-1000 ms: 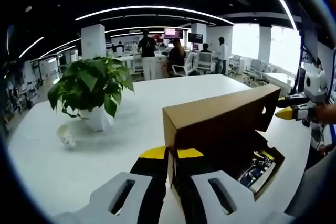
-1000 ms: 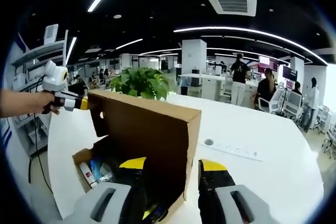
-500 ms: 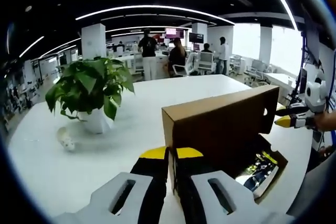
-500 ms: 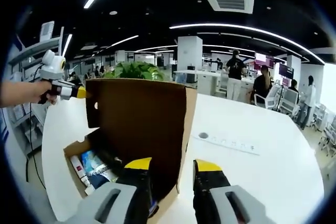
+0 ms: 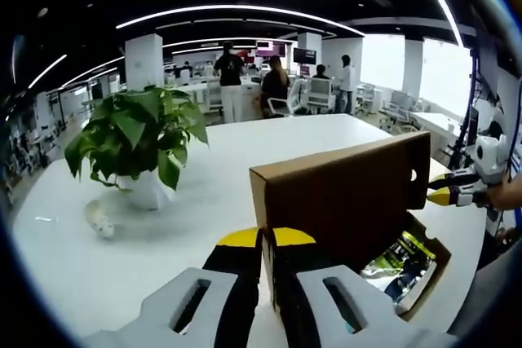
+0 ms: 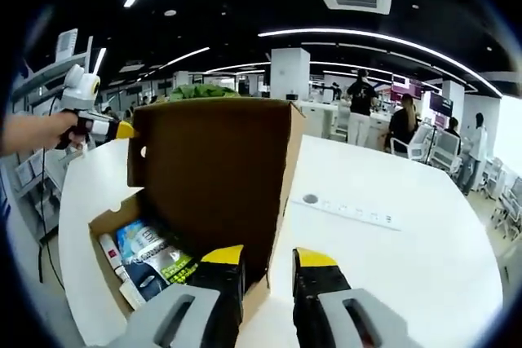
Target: Operate the shoe box by opening the lid, removing the specified soft item, and placing it in the target area until the item is outside and the box remains undamaged.
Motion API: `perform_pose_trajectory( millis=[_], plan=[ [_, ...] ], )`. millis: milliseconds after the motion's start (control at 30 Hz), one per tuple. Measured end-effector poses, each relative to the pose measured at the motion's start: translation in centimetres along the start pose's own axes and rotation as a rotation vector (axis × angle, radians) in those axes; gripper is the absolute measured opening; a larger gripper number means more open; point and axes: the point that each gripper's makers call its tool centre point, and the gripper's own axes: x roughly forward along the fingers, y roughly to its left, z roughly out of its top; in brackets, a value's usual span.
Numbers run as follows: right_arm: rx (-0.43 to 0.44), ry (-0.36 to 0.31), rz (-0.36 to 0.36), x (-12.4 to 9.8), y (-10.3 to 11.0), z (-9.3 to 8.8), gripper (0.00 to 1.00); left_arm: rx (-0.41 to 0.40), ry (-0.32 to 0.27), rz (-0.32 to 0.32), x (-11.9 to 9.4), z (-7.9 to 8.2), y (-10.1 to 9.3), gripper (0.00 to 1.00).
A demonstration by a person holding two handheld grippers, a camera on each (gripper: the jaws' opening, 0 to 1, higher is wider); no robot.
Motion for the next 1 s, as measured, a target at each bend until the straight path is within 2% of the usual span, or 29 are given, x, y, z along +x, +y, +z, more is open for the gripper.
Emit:
perform_pose_trajectory(
  millis=[233,567,1000],
  plan=[
    [-0.013,0.027,-0.008,0.8,-0.2,-0.7,0.12,-0.012,0.006,-0.001,0.8,0.1,0.3,0.01],
    [0.018,0.065,-0.025,1.9,-0.7,-1.7,0.02,-0.017,0.013,-0.004,1.8,0.2,0.8,0.01],
    [-0.01,0.076,-0.018,2.5,-0.4,-1.9,0.0,-0.015,0.022,-0.005,2.7,0.1,1.2,0.02]
  ],
)
